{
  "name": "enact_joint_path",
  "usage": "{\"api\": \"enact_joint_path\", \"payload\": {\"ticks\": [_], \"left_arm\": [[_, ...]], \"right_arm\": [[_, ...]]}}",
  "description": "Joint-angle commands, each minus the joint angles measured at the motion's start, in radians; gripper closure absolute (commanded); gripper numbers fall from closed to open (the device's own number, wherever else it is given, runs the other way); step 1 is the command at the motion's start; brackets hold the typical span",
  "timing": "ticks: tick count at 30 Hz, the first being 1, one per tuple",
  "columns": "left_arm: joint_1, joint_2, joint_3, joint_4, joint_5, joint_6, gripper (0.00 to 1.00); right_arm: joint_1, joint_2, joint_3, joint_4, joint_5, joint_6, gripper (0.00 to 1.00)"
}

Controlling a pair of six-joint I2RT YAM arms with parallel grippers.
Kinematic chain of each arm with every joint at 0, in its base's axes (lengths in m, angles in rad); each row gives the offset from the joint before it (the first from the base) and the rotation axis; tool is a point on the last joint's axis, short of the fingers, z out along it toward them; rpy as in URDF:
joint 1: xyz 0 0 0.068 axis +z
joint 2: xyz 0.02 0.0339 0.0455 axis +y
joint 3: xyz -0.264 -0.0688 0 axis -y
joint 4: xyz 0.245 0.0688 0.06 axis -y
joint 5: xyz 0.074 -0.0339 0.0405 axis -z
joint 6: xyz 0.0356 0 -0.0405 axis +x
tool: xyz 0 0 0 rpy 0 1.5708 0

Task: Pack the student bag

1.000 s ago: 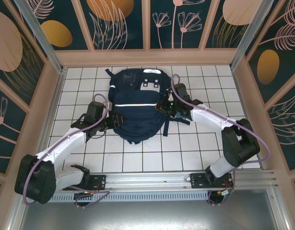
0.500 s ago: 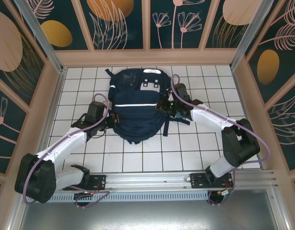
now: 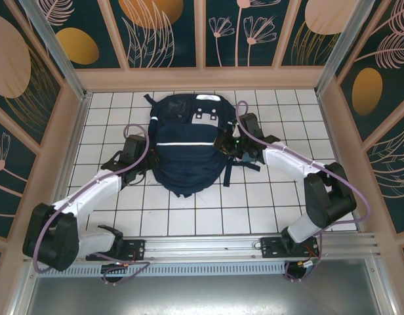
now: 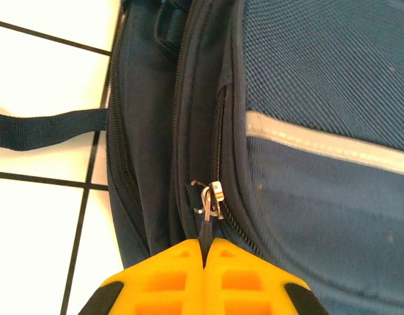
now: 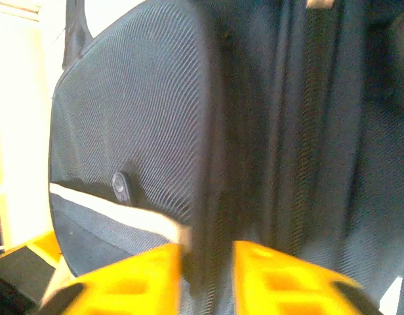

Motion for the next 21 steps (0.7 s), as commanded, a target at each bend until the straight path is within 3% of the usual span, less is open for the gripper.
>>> {"api": "enact_joint_path", "payload": {"ticks": [1, 4, 7, 9, 13, 18, 21], "left_arm": [[0.022, 0.073, 0.060, -0.007, -0.077, -0.035, 1.00], [0.022, 0.081, 0.085, -0.041, -0.095, -0.047, 0.78], [0.021, 0.033, 0.081, -0.069, -0.086, -0.052, 0.52], [0.020, -0.005, 0.077, -0.099, -0.083, -0.055, 0.41], [0.021, -0.089, 0.060, -0.146, -0.072, -0.062, 0.32], [0.020, -0.145, 0.057, -0.150, -0.015, -0.068, 0.27], [0.020, -0.161, 0.059, -0.139, 0.025, -0.062, 0.23]], "right_arm": [[-0.034, -0.060, 0.028, -0.037, 0.070, -0.069, 0.55], [-0.050, -0.122, 0.018, -0.095, 0.173, -0.092, 0.40], [-0.088, -0.159, -0.008, -0.154, 0.315, -0.114, 0.34], [-0.126, -0.155, -0.021, -0.184, 0.389, -0.124, 0.32], [-0.209, -0.069, -0.009, -0.192, 0.425, -0.127, 0.31], [-0.225, 0.134, 0.096, -0.127, 0.240, -0.146, 0.49], [-0.218, 0.231, 0.147, -0.122, 0.208, -0.137, 0.51]]}}
